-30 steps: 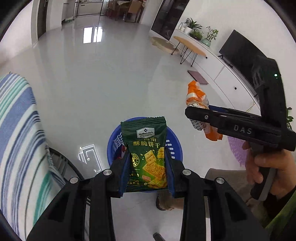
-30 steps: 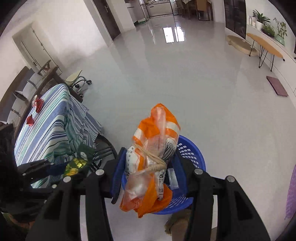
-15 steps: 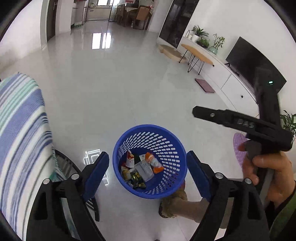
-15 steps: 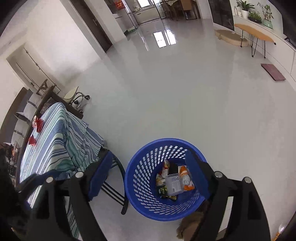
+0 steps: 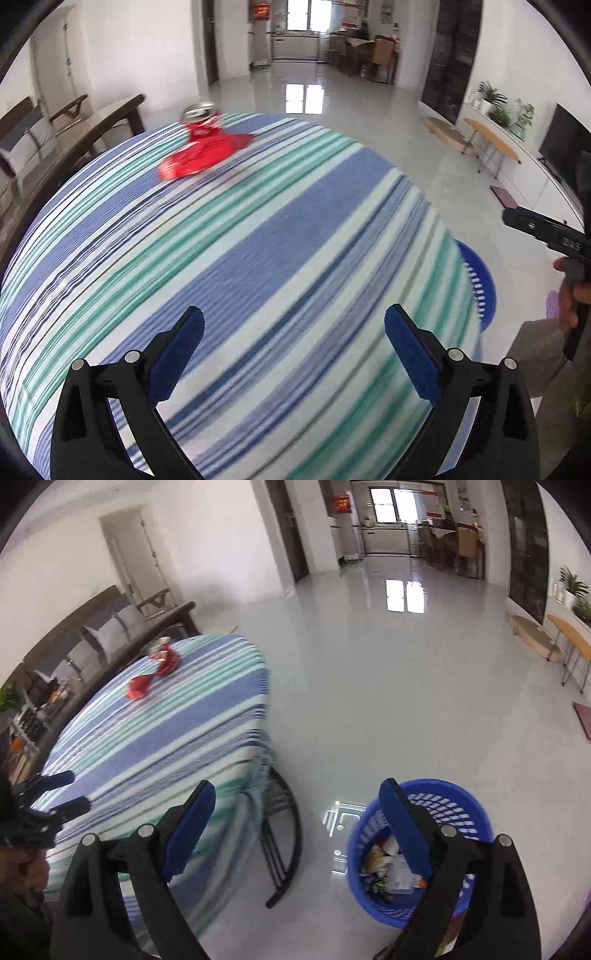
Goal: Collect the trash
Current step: 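Move both tools back over the table toward the red wrapper and soda can, then grasp the red wrapper with the left tool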
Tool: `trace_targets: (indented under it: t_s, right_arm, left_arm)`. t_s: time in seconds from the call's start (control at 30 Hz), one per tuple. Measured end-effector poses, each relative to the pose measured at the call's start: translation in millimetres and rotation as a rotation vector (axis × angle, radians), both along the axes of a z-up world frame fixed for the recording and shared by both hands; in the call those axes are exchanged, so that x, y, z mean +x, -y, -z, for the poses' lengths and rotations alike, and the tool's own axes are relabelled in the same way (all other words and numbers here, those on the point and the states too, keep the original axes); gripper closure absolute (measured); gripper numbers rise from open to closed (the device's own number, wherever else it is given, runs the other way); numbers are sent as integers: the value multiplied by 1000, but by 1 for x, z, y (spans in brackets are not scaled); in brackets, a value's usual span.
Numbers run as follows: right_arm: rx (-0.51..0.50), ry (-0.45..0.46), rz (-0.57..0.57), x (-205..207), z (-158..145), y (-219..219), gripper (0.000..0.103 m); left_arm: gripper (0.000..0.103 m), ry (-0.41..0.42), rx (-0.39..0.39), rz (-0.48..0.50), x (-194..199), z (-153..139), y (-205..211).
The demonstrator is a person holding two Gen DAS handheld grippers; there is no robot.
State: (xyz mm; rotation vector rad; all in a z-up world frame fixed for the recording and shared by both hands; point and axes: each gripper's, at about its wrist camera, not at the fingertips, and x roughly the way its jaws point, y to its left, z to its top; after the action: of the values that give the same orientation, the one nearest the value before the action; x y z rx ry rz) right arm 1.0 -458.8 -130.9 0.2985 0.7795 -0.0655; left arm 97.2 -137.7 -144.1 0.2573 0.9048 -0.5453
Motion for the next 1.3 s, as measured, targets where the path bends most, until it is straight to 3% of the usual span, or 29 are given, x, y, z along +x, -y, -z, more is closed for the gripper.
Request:
trace_targets:
  t_s: [0.17, 0.3, 0.5, 0.73, 0.97, 1.17, 1.3]
  right_arm:
    - [-26, 5, -197, 37, -13, -84, 15]
    - [-82, -20, -287, 58, -13, -129, 15]
    - [-132, -58, -366, 65, 2, -164, 15]
    - [-189, -75, -420, 73, 16, -182, 15]
    - [-206, -76, -459, 75, 22, -187, 15]
    - [-197, -86, -475, 77, 33, -193, 15]
    - [-203, -81, -497, 76, 32, -196, 15]
  left_arm:
    - [6, 21, 20, -147, 34, -2, -62]
    - [6, 3, 1, -220, 50, -2, -93]
    - [6, -19, 11, -219, 53, 2, -104]
    - [6, -45, -25, -166, 68, -24, -81]
    - [5, -44, -96, -191, 135, -61, -37]
    - [5, -87, -85, -264, 196, -47, 20]
    - [5, -103, -16, -347, 221, -19, 41]
